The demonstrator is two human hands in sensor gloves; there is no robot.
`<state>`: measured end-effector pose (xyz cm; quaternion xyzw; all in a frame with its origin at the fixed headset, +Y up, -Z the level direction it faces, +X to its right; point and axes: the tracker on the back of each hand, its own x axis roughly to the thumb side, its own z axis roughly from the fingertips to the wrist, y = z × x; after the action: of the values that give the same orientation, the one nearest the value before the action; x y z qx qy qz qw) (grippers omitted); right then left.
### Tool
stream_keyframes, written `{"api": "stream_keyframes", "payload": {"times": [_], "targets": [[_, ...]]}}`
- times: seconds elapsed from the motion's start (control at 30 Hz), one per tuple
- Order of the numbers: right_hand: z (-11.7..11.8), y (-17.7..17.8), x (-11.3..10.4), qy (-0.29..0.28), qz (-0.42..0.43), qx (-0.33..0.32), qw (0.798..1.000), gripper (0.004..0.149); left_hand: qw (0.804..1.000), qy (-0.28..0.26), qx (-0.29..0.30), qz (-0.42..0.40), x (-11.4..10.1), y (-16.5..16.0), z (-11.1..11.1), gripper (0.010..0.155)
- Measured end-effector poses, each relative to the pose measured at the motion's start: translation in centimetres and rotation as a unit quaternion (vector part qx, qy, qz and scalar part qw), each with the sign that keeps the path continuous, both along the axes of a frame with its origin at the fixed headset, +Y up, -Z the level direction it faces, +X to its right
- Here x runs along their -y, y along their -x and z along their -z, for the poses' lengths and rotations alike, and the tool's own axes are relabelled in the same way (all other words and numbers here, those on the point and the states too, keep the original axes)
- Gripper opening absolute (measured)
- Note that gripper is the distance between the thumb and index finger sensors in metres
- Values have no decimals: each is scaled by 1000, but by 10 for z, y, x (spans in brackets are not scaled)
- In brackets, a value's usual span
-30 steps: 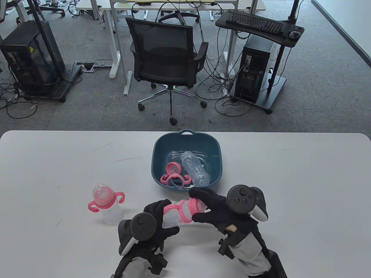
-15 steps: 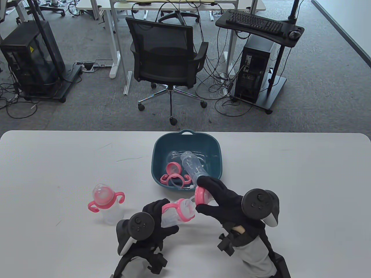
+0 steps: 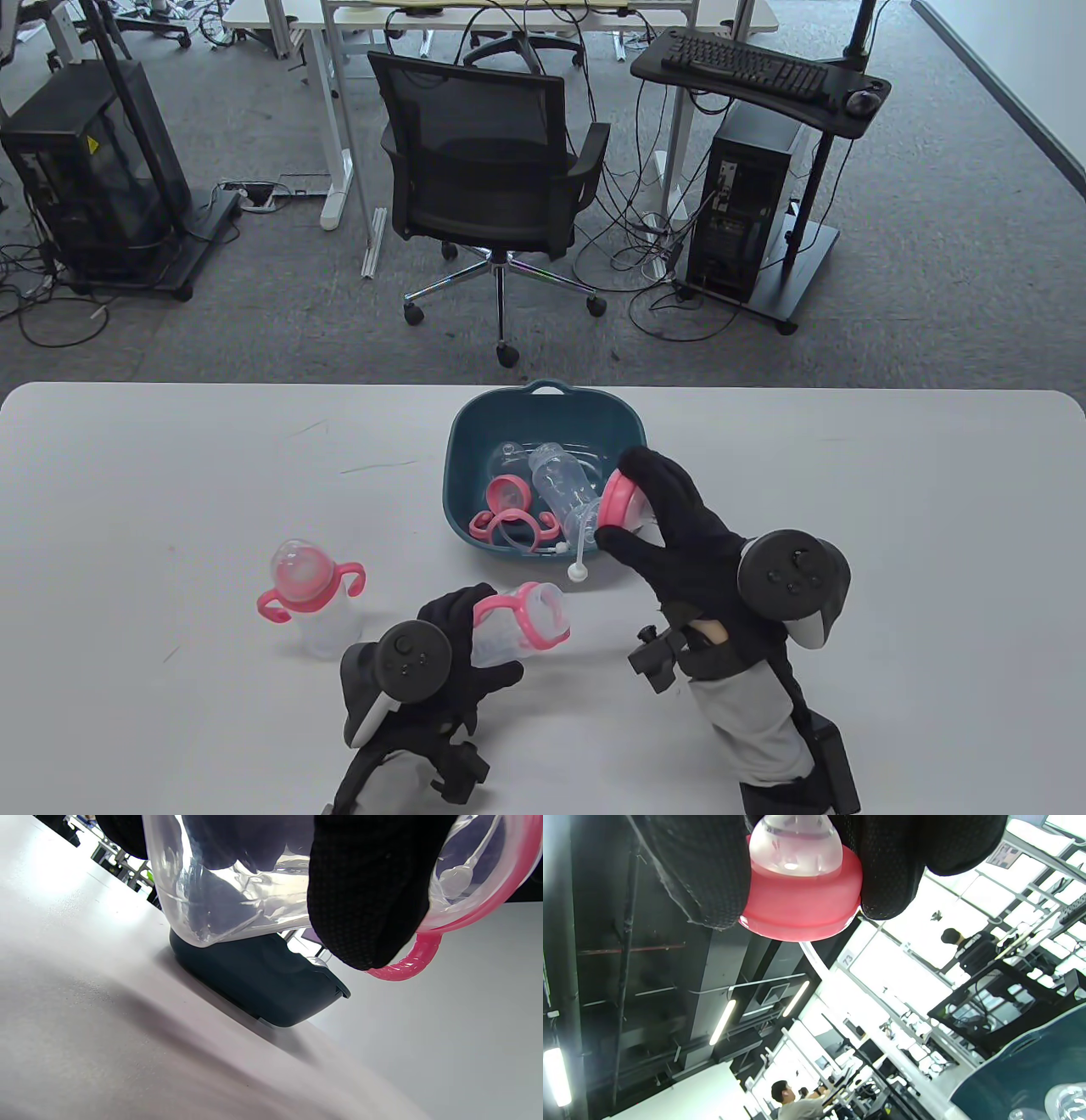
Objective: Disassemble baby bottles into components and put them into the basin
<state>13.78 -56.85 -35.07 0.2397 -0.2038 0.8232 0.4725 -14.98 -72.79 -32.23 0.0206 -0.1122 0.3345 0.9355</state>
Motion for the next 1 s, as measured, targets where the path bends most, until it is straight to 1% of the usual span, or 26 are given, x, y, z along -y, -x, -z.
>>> {"api": "stream_keyframes", "payload": {"times": [0.1,0.2,0.33,0.47,0.6,0.8,1.0], "targets": [[13,4,-6,2,-13,21,1000,75,1000,0,0,-3,0,1,0,92],[29,11,-8,11,-36,40,998,75,1000,-3,-1,-6,-2,1,0,92],[50,23,-5,37,-76,56,995,75,1000,-5,-3,-13,-3,3,0,92],[64,32,-1,55,-105,66,991,74,1000,-7,-3,-17,-4,4,0,92],[80,37,10,74,-122,78,987,74,1000,-8,-1,-17,-3,3,0,92],[102,35,33,105,-139,105,979,74,1000,-9,0,-19,-3,3,1,92],[115,27,51,121,-166,137,969,74,1000,-12,4,-17,-2,2,1,92]]}}
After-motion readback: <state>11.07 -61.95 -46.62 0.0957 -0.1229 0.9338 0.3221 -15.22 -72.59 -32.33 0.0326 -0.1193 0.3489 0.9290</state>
